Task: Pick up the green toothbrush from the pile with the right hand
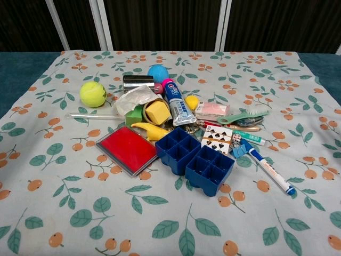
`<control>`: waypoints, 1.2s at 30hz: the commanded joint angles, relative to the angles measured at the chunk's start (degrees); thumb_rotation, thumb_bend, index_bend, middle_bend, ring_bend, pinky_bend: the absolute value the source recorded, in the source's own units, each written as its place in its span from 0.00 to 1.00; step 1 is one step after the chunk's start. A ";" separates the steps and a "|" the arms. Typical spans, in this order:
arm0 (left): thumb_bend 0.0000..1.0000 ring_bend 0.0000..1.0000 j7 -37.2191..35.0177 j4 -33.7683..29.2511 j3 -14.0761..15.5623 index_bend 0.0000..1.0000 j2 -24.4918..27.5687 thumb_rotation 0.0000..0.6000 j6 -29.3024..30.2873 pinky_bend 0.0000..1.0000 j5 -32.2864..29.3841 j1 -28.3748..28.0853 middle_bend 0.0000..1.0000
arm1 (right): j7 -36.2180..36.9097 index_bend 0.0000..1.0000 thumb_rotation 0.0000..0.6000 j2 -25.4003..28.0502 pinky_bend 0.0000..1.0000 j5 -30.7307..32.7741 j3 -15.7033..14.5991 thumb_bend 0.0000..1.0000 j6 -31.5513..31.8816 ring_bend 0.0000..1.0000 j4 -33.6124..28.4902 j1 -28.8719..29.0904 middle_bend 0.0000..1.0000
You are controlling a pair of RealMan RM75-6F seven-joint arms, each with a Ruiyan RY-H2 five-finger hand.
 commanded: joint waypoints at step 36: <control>0.52 0.05 2.92 2.03 0.04 0.00 -2.03 1.00 1.18 0.12 0.99 0.03 0.00 | 5.39 0.04 1.00 2.87 0.22 4.18 3.11 0.24 -12.99 0.14 -1.27 7.18 0.09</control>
